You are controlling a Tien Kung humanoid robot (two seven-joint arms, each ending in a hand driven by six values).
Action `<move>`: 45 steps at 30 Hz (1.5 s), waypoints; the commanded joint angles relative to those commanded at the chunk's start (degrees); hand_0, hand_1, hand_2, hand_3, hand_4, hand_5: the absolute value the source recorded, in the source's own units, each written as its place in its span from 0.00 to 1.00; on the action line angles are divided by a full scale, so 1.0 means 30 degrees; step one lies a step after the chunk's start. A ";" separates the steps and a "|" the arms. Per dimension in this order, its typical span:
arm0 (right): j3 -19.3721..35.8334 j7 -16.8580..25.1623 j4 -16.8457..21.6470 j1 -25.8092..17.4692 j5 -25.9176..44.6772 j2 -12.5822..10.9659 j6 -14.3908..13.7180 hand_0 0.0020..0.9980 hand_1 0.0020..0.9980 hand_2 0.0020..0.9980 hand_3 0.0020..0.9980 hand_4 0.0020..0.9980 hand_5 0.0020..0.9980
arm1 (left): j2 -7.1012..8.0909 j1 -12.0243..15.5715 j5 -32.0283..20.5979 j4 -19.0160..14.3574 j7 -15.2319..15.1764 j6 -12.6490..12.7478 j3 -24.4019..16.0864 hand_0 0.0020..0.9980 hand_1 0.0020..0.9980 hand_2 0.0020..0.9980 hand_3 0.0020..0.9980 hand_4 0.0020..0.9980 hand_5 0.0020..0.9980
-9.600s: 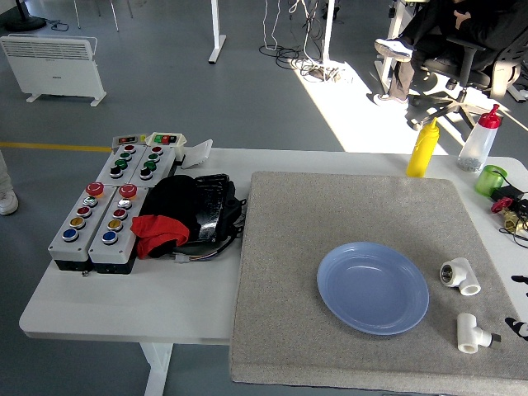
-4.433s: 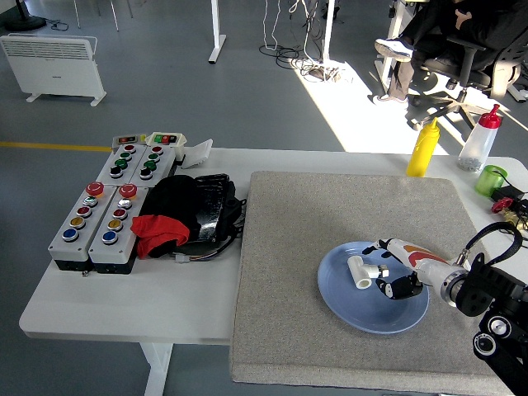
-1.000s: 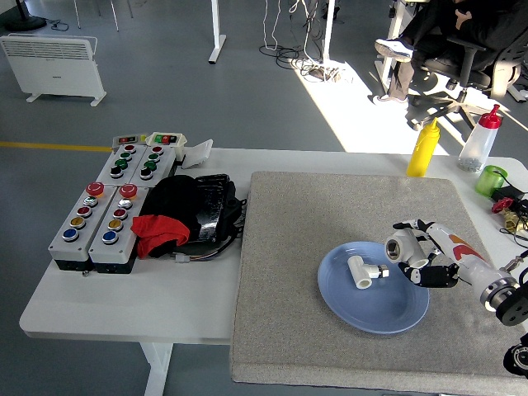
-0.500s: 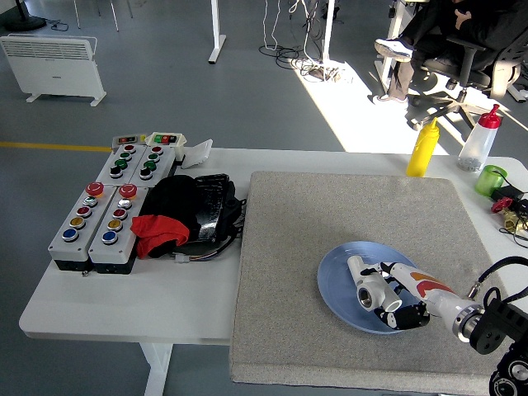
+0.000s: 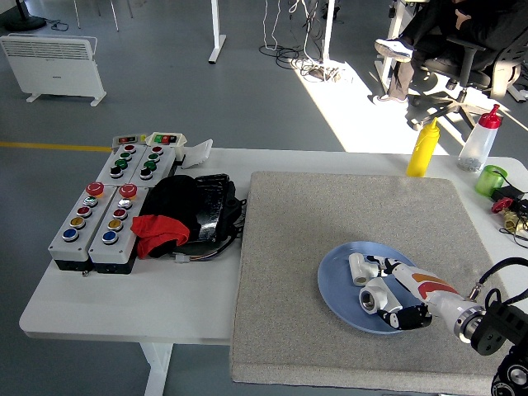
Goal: Pick pipe place plate twice
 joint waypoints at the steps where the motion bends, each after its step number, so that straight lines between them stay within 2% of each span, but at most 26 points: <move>1: 0.0020 -0.0019 -0.0002 -0.0017 -0.0015 0.0000 0.0007 0.98 0.91 1.00 1.00 0.80 0.27 | -0.0001 0.0012 0.0008 -0.0002 0.0000 -0.0002 -0.0004 0.65 0.61 0.61 0.60 0.30 1.00; 10: 0.0940 0.0247 0.0143 -0.0399 -0.0004 0.0106 -0.0507 0.99 0.91 1.00 1.00 0.79 0.26 | -0.0018 0.0088 0.0124 -0.0026 0.0000 -0.0001 -0.0091 0.66 0.61 0.61 0.60 0.30 1.00; 14: 0.2063 0.1029 0.0138 -0.0893 0.1224 0.0291 -0.1834 0.98 0.90 1.00 1.00 0.77 0.26 | -0.0020 0.0106 0.0221 -0.0040 0.0000 -0.0022 -0.0150 0.66 0.61 0.61 0.60 0.30 1.00; 18: 0.3950 0.2562 -0.0067 -0.1714 0.3886 0.0693 -0.3924 0.98 0.90 1.00 1.00 0.77 0.26 | -0.0015 0.0121 0.0230 -0.0046 0.0000 -0.0027 -0.0152 0.66 0.61 0.61 0.60 0.30 1.00; 19: 0.4188 0.2770 -0.0084 -0.1812 0.4588 0.0741 -0.4182 0.93 0.87 0.97 0.95 0.66 0.28 | -0.0014 0.0120 0.0226 -0.0044 0.0000 -0.0028 -0.0148 0.66 0.61 0.61 0.60 0.30 1.00; 21: 0.5224 0.3995 -0.0126 -0.2327 0.6202 0.0974 -0.5253 0.93 0.87 0.97 0.95 0.66 0.28 | -0.0006 0.0106 0.0198 -0.0028 0.0000 -0.0036 -0.0124 0.66 0.61 0.61 0.60 0.30 1.00; 23: 0.6470 0.5388 -0.0093 -0.2913 0.7816 0.1247 -0.5882 0.93 0.87 0.97 0.95 0.66 0.28 | 0.0009 0.0062 0.0153 -0.0008 0.0000 -0.0046 -0.0102 0.66 0.61 0.61 0.60 0.30 1.00; 24: 0.7244 0.6177 -0.0078 -0.3129 0.8685 0.1326 -0.5976 0.93 0.87 0.97 0.95 0.66 0.28 | 0.0015 0.0046 0.0141 -0.0002 0.0000 -0.0049 -0.0095 0.66 0.61 0.61 0.60 0.30 1.00; 25: 0.7598 0.6548 -0.0073 -0.3188 0.9430 0.1348 -0.6001 0.86 0.81 0.87 0.83 0.54 0.31 | 0.0016 0.0042 0.0137 0.0000 0.0000 -0.0050 -0.0093 0.66 0.61 0.61 0.60 0.30 1.00; 26: 0.7694 0.6652 -0.0072 -0.3202 1.0033 0.1353 -0.6008 0.86 0.81 0.87 0.83 0.54 0.31 | 0.0016 0.0041 0.0136 0.0000 0.0000 -0.0050 -0.0093 0.66 0.61 0.61 0.60 0.30 1.00; 28: 0.9169 0.7403 -0.0040 -0.3855 1.1647 0.1631 -0.5891 0.86 0.81 0.87 0.83 0.54 0.31 | 0.0009 -0.0039 0.0149 0.0013 0.0000 -0.0052 -0.0119 0.66 0.61 0.61 0.60 0.30 1.00; 30: 1.0636 0.7555 -0.0064 -0.4162 1.3261 0.1783 -0.5885 0.86 0.81 0.87 0.83 0.54 0.31 | 0.0015 -0.0074 0.0127 0.0023 0.0000 -0.0053 -0.0112 0.66 0.61 0.61 0.60 0.30 1.00; 31: 1.1135 0.7545 -0.0131 -0.4290 1.4130 0.1871 -0.5843 0.82 0.76 0.79 0.77 0.53 0.34 | 0.0017 -0.0092 0.0125 0.0029 0.0000 -0.0055 -0.0116 0.66 0.61 0.61 0.60 0.30 1.00; 35: 1.3592 0.7715 -0.0470 -0.4970 1.7357 0.2302 -0.5668 0.82 0.76 0.79 0.77 0.53 0.34 | 0.0022 -0.0168 0.0137 0.0058 0.0000 -0.0058 -0.0148 0.66 0.61 0.61 0.60 0.30 1.00; 36: 1.3806 0.7743 -0.0487 -0.5022 1.8102 0.2330 -0.5654 0.82 0.76 0.79 0.77 0.53 0.34 | 0.0023 -0.0172 0.0136 0.0060 0.0000 -0.0058 -0.0149 0.66 0.61 0.61 0.60 0.30 1.00; 37: 1.4293 0.7800 -0.0547 -0.5232 1.8971 0.2438 -0.5598 0.81 0.75 0.77 0.75 0.51 0.38 | 0.0021 -0.0187 0.0153 0.0066 0.0000 -0.0055 -0.0183 0.66 0.61 0.61 0.60 0.30 1.00; 42: 1.5385 0.7725 -0.0685 -0.5660 2.2944 0.2612 -0.5314 0.81 0.75 0.77 0.75 0.51 0.38 | 0.0002 -0.0234 0.0463 0.0062 0.0000 -0.0132 -0.0405 0.66 0.61 0.61 0.60 0.30 1.00; 45: 1.5597 0.7529 -0.0662 -0.5746 2.5302 0.2625 -0.5626 0.79 0.73 0.76 0.74 0.49 0.40 | -0.0019 -0.0230 0.0595 0.0044 0.0000 -0.0155 -0.0505 0.65 0.61 0.61 0.60 0.30 1.00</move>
